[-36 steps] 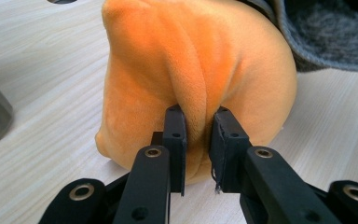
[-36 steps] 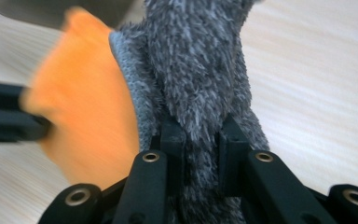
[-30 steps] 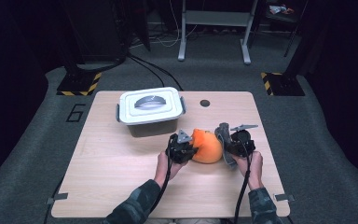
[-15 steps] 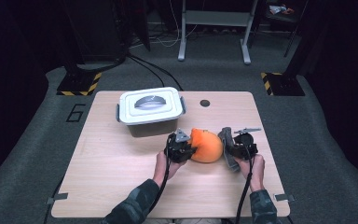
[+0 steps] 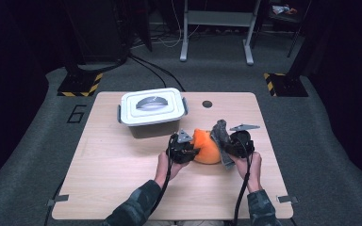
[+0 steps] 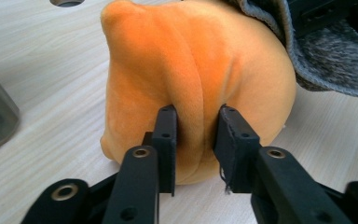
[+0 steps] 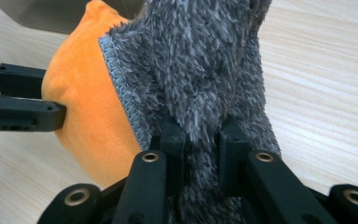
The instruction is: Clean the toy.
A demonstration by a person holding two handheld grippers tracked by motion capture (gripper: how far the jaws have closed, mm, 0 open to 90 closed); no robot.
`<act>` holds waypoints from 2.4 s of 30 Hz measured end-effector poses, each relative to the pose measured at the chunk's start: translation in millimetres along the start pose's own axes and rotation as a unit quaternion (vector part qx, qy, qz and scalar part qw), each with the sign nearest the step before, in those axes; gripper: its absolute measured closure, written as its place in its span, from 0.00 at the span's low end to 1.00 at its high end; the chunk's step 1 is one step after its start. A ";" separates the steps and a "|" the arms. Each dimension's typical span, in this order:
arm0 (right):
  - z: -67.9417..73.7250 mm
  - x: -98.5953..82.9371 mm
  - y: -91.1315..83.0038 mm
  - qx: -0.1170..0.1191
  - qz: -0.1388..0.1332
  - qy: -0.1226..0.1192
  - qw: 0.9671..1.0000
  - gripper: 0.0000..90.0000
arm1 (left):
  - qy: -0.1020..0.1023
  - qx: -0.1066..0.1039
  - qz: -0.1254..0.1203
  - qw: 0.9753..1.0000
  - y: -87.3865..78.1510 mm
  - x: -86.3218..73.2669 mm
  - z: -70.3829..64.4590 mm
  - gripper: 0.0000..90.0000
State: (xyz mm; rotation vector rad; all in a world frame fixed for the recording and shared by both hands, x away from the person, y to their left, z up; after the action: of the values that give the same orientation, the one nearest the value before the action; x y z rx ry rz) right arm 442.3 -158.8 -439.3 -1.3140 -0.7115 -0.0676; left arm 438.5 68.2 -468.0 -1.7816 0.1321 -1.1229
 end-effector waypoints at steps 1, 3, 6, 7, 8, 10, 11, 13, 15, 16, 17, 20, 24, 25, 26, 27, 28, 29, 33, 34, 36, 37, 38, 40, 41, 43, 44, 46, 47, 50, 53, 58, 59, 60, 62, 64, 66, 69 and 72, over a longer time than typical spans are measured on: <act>0.3 0.2 0.2 -0.003 0.004 0.004 1.000 0.84 | 0.000 0.004 0.000 1.000 -0.9 0.3 -0.2 0.75; -1.1 1.2 1.7 -0.003 -0.001 0.003 1.000 0.84 | 0.003 0.010 -0.002 1.000 -3.0 0.8 -0.6 0.74; -2.4 2.4 2.9 -0.010 0.006 0.013 1.000 0.84 | 0.003 0.019 0.004 1.000 -5.9 0.1 2.1 0.67; -3.3 2.9 3.5 -0.012 0.005 0.012 1.000 0.84 | 0.003 0.021 0.009 1.000 -6.2 -0.5 3.4 0.64; -3.9 3.4 3.9 -0.013 0.005 0.014 1.000 0.84 | 0.002 0.022 0.013 1.000 -5.3 -1.0 4.0 0.59; -4.4 3.6 4.3 -0.011 0.005 0.014 1.000 0.85 | 0.005 0.018 0.017 1.000 -4.8 -1.3 4.5 0.55; -5.4 4.0 5.1 -0.010 0.002 0.012 1.000 0.84 | 0.010 0.017 0.020 1.000 -4.3 -1.4 4.2 0.53; -6.8 5.4 6.3 -0.006 0.004 0.017 1.000 0.84 | 0.024 0.020 0.026 0.999 0.3 0.0 1.4 0.49; -8.2 6.5 7.1 -0.005 0.002 0.015 1.000 0.84 | 0.035 0.032 0.034 0.998 5.2 1.0 -1.1 0.50; -8.3 6.8 6.6 -0.004 0.006 0.014 1.000 0.84 | 0.037 0.030 0.034 0.998 7.3 1.0 -1.7 0.51; -8.2 7.1 6.7 -0.005 0.006 0.014 1.000 0.84 | 0.038 0.031 0.035 0.998 9.0 0.7 -2.9 0.53; -10.2 6.4 6.8 -0.005 0.004 0.005 1.000 0.84 | 0.040 0.043 0.035 0.998 10.9 0.3 -3.9 0.58; -9.6 6.2 7.0 -0.009 -0.002 0.007 1.000 0.84 | 0.040 0.053 0.039 0.997 12.3 -0.9 -5.2 0.71; -9.6 6.2 7.0 -0.009 -0.002 0.007 1.000 0.84 | 0.040 0.053 0.039 0.997 12.3 -0.9 -5.2 0.74; -8.7 6.1 6.7 -0.003 -0.006 0.009 1.000 0.84 | 0.037 0.056 0.036 0.997 13.0 -2.7 -5.1 0.77; -8.3 6.3 6.6 -0.003 -0.008 0.010 1.000 0.84 | 0.040 0.056 0.041 0.997 12.4 -3.6 -4.1 0.79; -7.5 6.0 5.7 -0.003 -0.006 0.016 1.000 0.84 | 0.033 0.057 0.038 0.997 12.6 -4.8 -4.5 0.81; -7.5 6.0 5.7 -0.003 -0.006 0.016 1.000 0.84 | 0.033 0.057 0.038 0.997 12.6 -4.8 -4.5 0.83; -8.4 5.6 1.7 -0.004 -0.012 0.008 1.000 0.84 | 0.020 0.050 0.032 0.998 10.5 -6.5 -3.9 0.89; -8.5 5.7 0.4 -0.005 -0.012 0.007 1.000 0.84 | 0.019 0.049 0.033 0.998 9.7 -6.5 -3.9 0.90; -8.2 6.0 -2.6 -0.005 -0.014 0.011 1.000 0.84 | 0.011 0.046 0.029 0.998 8.3 -6.5 -4.7 0.91; -8.1 6.4 -3.9 -0.007 -0.014 0.010 1.000 0.84 | 0.010 0.046 0.028 0.999 6.9 -6.4 -4.9 0.91; -8.1 7.1 -6.4 -0.007 -0.016 0.010 1.000 0.84 | 0.010 0.043 0.028 0.999 5.5 -6.3 -5.4 0.91; -6.6 8.5 -10.7 -0.007 -0.021 0.008 1.000 0.84 | 0.006 0.042 0.024 0.999 1.9 -5.7 -7.7 0.92; -5.5 9.6 -13.2 -0.006 -0.022 0.004 1.000 0.84 | 0.007 0.039 0.026 0.999 -0.1 -5.2 -8.5 0.92; -2.3 12.5 -18.2 -0.008 -0.024 -0.005 1.000 0.84 | 0.007 0.037 0.021 0.999 -3.3 -3.7 -10.5 0.92; 0.1 14.1 -20.7 -0.006 -0.027 -0.006 1.000 0.84 | 0.006 0.034 0.022 0.999 -4.9 -2.6 -11.4 0.92; 5.2 17.7 -25.5 -0.004 -0.029 -0.015 0.999 0.84 | 0.005 0.026 0.024 0.999 -7.4 -1.1 -12.2 0.92; 8.6 19.9 -26.9 -0.002 -0.031 -0.020 0.999 0.84 | 0.005 0.027 0.025 0.999 -7.3 -0.7 -13.1 0.92; 20.9 26.4 -27.9 0.002 -0.031 -0.039 0.999 0.84 | 0.003 0.022 0.024 0.999 -6.6 -0.6 -15.3 0.91; 33.0 33.6 -23.6 0.001 -0.031 -0.057 0.998 0.83 | 0.008 0.023 0.025 0.999 -5.7 -0.3 -17.3 0.91; 42.5 38.9 -4.6 -0.012 -0.013 -0.071 0.997 0.83 | 0.007 0.025 0.030 0.999 -1.1 -1.9 -15.5 0.91; 42.5 39.0 -1.7 -0.015 -0.009 -0.072 0.997 0.84 | 0.006 0.025 0.031 0.999 -0.4 -2.3 -14.9 0.91; 42.0 38.6 0.2 -0.016 -0.009 -0.069 0.997 0.84 | 0.006 0.025 0.032 0.999 0.0 -2.6 -14.3 0.91; 39.6 37.7 1.9 -0.018 -0.008 -0.070 0.997 0.84 | 0.004 0.026 0.035 0.999 1.0 -2.7 -13.5 0.90; 38.4 36.1 2.5 -0.023 -0.009 -0.058 0.998 0.84 | 0.005 0.026 0.036 0.999 1.3 -2.7 -13.5 0.90; 34.0 34.4 2.9 -0.023 -0.009 -0.058 0.998 0.84 | 0.005 0.026 0.036 0.999 1.8 -2.7 -13.3 0.90; 26.4 31.4 3.4 -0.030 -0.007 -0.047 0.998 0.84 | 0.001 0.023 0.036 0.999 2.3 -3.3 -11.8 0.90; 18.3 26.9 4.6 -0.033 0.000 -0.033 0.999 0.84 | 0.001 0.021 0.034 0.999 2.7 -4.3 -10.1 0.90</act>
State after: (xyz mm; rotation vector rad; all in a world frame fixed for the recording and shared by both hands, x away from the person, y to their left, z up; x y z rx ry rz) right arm 457.5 -131.9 -428.1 -1.3840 -0.7708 -0.0477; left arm 429.7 62.3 -471.9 -1.7267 0.1682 -1.0710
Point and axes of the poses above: each handheld gripper's, and its own axes: y roughly forward along the jaws, x roughly out of its top, z roughly to its left, the point moved 1 cm from there along y, roughly forward along the jaws, and after that the axes turned 15 degrees about z, right-handed, at the moved point
